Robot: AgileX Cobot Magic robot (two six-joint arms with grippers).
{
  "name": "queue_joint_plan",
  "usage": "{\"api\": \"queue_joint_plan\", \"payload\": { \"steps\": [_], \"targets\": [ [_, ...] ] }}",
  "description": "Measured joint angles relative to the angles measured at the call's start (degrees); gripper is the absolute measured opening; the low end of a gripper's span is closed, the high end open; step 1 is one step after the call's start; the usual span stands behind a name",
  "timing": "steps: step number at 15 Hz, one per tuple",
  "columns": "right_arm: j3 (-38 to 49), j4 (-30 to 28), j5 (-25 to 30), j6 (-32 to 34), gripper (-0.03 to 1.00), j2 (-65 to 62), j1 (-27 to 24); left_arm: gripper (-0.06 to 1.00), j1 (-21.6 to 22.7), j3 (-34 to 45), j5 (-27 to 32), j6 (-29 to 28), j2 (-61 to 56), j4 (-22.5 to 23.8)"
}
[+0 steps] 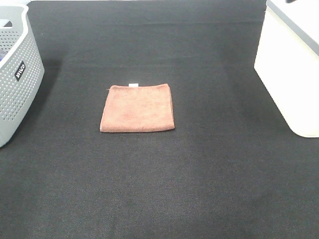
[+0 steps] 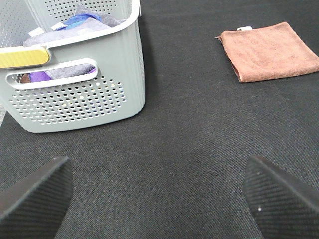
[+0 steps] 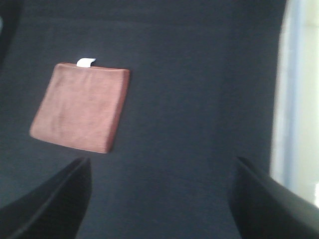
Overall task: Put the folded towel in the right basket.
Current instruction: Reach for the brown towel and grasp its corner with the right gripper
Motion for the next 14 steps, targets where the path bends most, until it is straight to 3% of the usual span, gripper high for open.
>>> {"api": "queue_joint_plan", "payload": {
  "steps": [6,11,14],
  "targets": [
    [-4.8,2.2,0.4,-1.5,0.71,14.4,12.1,0.88,0.0,0.0,0.0,0.0,0.0,0.0],
    [-7.3,9.9,0.6,-0.6,0.71,27.1,12.5,0.88,0.0,0.0,0.0,0.0,0.0,0.0],
    [-10.1,10.8,0.7,-0.6,0.71,31.2,12.5,0.88,0.0,0.0,0.0,0.0,0.0,0.0]
  ]
}}
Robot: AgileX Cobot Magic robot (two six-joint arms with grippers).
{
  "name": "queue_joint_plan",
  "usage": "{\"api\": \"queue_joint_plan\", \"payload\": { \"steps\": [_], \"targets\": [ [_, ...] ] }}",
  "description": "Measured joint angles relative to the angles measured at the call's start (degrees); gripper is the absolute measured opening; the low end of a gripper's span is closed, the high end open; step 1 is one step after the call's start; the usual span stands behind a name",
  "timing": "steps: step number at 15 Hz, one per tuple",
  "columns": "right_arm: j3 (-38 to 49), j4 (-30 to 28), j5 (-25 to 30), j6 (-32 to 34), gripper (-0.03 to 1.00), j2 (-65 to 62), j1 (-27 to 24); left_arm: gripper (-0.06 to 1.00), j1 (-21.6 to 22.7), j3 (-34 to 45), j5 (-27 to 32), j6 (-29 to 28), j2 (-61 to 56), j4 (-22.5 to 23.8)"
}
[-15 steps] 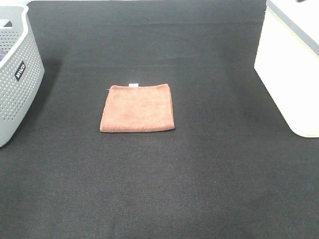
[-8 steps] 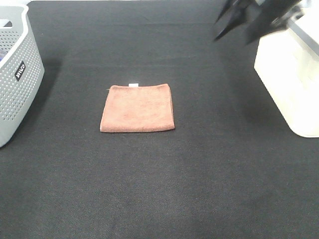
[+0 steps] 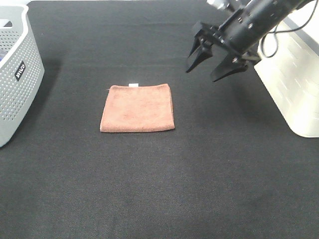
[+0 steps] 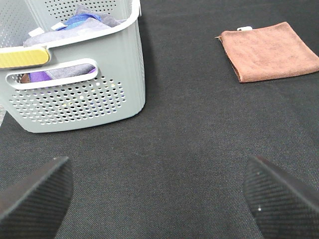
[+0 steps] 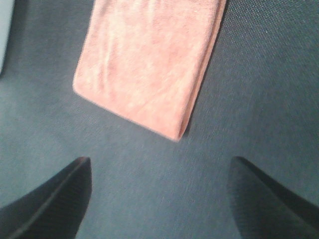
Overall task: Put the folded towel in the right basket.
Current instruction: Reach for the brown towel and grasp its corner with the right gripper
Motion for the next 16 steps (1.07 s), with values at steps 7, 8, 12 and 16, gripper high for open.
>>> {"api": "queue_joint_plan", "payload": {
  "steps": [7,8,12,16],
  "targets": [
    [-12.4,2.9,0.6,-1.4,0.71,16.2,1.9,0.88,0.0,0.0,0.0,0.0,0.0,0.0],
    [-13.6,3.2,1.1,-1.5,0.71,17.8,2.1,0.88,0.0,0.0,0.0,0.0,0.0,0.0],
    [-15.8,3.7,1.5,-1.7,0.71,21.9,2.1,0.88,0.0,0.0,0.0,0.0,0.0,0.0],
    [-17.0,7.2,1.9,-5.1,0.71,24.8,2.1,0.88,0.0,0.0,0.0,0.0,0.0,0.0]
  ]
}}
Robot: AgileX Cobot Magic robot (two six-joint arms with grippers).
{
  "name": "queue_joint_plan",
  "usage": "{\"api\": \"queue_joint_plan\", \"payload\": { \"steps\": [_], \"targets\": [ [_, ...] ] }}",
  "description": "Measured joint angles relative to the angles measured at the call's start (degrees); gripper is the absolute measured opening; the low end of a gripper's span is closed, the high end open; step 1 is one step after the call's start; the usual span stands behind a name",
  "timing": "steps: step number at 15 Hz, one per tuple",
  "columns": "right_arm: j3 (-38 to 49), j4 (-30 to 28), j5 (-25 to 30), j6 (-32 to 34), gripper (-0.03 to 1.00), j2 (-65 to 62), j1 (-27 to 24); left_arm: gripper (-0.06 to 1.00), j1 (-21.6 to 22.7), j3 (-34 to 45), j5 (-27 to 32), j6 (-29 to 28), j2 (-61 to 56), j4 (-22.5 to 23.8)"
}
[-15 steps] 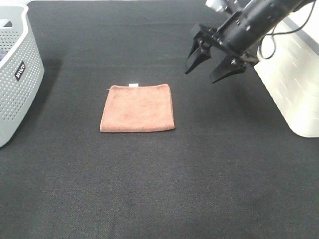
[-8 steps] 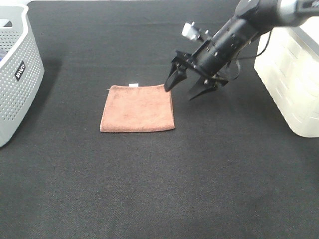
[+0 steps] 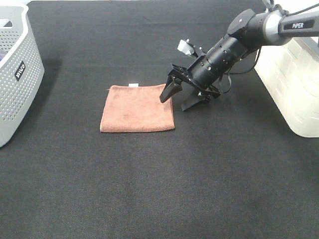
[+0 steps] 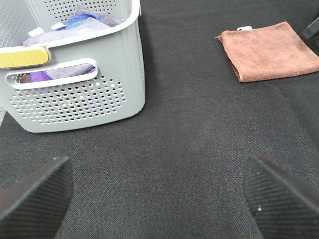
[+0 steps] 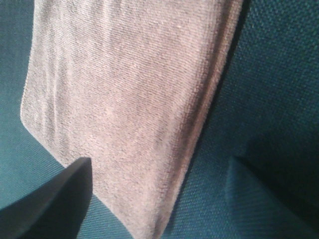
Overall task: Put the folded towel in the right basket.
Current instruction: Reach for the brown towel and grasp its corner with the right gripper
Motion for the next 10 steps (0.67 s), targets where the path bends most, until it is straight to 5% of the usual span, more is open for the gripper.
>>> {"api": "queue_joint_plan", "payload": {
  "steps": [10],
  "targets": [
    [-0.2,-0.7,-6.0,-1.0,0.70,0.1,1.2,0.88,0.0,0.0,0.0,0.0,0.0,0.0]
  ]
}}
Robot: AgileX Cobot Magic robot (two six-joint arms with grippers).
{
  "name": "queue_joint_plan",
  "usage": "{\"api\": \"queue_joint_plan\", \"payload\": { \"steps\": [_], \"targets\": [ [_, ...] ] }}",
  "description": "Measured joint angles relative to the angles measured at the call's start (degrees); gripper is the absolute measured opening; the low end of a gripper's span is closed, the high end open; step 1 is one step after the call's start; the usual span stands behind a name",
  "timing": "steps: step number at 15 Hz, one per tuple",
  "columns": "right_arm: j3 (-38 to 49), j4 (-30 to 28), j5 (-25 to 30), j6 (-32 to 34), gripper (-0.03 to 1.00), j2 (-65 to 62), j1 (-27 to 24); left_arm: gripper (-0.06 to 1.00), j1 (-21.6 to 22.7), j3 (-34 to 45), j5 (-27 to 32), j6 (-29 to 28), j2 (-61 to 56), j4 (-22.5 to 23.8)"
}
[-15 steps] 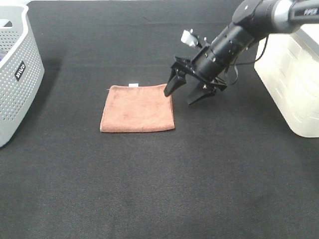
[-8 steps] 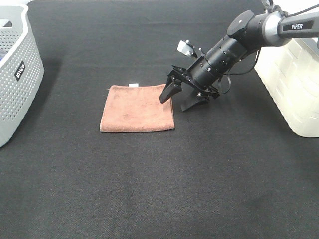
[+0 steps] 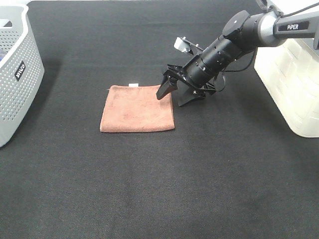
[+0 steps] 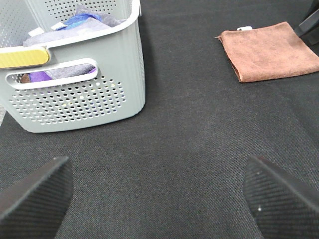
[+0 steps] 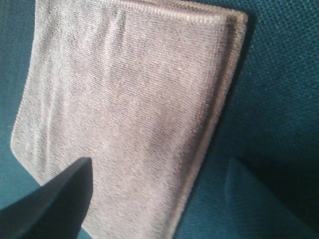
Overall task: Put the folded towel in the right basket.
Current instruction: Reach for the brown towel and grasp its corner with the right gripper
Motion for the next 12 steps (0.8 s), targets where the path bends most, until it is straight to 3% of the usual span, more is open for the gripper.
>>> {"api": "queue_joint_plan", "payload": {
  "steps": [6,10,12],
  "targets": [
    [-3.8,-10.2,3.9,6.4,0.69,0.0,0.0,0.88,0.0,0.0,0.0,0.0,0.0,0.0],
    [-4.1,-6.5,4.0,5.8,0.68,1.7,0.0,0.88,0.0,0.0,0.0,0.0,0.0,0.0],
    [-4.4,-1.9,4.5,4.0,0.68,2.9,0.0,0.88,0.0,0.0,0.0,0.0,0.0,0.0]
  ]
}}
